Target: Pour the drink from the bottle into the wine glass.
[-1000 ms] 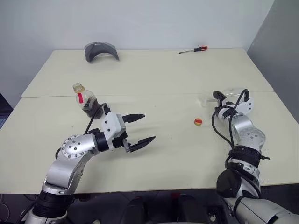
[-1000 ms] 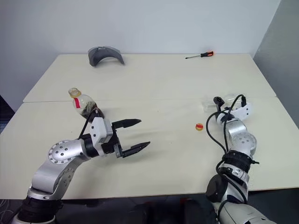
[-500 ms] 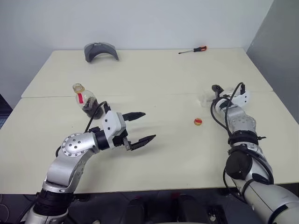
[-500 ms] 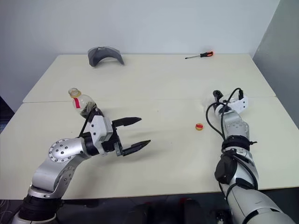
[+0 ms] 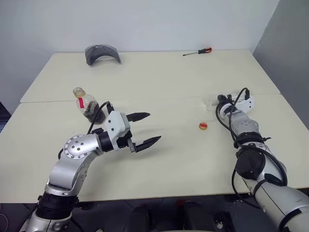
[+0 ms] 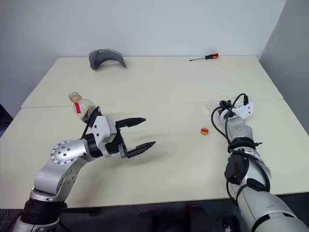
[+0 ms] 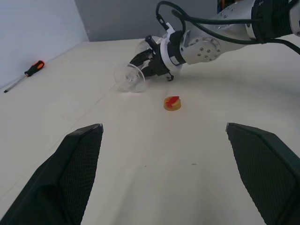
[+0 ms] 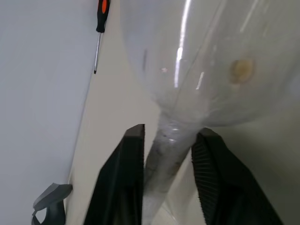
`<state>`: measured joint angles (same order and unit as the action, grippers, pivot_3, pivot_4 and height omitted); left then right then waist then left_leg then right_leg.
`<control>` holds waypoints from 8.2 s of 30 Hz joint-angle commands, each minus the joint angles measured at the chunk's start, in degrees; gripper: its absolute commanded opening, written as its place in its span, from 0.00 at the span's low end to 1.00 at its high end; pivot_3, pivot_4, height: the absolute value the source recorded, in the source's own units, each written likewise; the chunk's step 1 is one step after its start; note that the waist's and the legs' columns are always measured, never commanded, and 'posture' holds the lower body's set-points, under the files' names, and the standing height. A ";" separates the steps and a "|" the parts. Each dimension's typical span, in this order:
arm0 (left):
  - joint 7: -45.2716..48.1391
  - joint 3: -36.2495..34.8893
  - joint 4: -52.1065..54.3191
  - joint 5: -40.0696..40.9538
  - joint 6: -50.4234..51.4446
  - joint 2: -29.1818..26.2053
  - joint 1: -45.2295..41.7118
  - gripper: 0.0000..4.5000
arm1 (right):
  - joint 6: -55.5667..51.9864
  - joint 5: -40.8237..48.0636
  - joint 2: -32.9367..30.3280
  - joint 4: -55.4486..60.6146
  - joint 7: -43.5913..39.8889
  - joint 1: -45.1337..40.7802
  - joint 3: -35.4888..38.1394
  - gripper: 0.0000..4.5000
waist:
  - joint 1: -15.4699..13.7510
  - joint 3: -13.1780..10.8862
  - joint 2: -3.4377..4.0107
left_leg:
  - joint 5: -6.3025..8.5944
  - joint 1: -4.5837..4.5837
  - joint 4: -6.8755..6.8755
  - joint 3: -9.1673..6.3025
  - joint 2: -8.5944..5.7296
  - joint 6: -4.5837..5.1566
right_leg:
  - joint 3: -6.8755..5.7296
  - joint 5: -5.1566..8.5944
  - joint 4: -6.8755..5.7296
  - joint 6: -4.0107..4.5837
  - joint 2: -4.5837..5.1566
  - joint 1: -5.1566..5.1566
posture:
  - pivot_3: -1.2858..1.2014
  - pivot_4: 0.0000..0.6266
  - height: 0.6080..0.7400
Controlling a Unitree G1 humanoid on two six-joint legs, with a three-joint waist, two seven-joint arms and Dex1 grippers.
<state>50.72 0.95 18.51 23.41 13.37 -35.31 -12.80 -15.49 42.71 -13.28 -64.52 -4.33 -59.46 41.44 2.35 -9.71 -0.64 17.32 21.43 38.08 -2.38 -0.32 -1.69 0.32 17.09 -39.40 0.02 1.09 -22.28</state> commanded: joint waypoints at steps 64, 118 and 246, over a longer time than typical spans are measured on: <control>-31.97 -22.35 10.64 -7.04 7.08 10.16 24.79 1.00 | -9.48 -22.73 -11.91 87.74 -40.54 48.82 -43.36 0.63 | -0.82 0.53 -0.21 | 0.06 -0.51 -0.22 -0.47 -0.05 -0.03 | -0.19 0.04 0.39 0.00 -0.01 0.54 | 0.52 0.24 1.00; -26.52 -12.05 -63.08 -18.03 -26.57 7.15 -24.51 1.00 | -14.49 -7.41 -17.73 100.84 -37.01 43.68 -40.45 1.00 | -2.19 0.36 -0.59 | -0.01 -0.19 -0.04 -0.92 -0.11 -0.13 | -0.85 0.03 0.43 -0.01 0.09 0.52 | 0.52 0.24 1.00; -27.80 28.26 -93.20 -66.30 -68.07 -5.21 -77.31 0.23 | -21.58 -18.49 -5.70 74.67 -33.18 14.29 -46.56 1.00 | -0.43 0.31 -0.62 | -0.16 1.52 0.91 -0.61 -0.21 -0.35 | -0.92 -0.01 -0.65 -0.03 0.15 -1.29 | 0.52 0.24 1.00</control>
<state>24.34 29.45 -74.94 -42.97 -54.29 -39.19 -87.09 -38.05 23.86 -19.14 8.81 -37.24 -43.74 -5.82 1.92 -9.40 -1.26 17.16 22.95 39.00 -2.99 -0.53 -2.03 -0.60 17.09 -40.06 -0.01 1.24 -23.57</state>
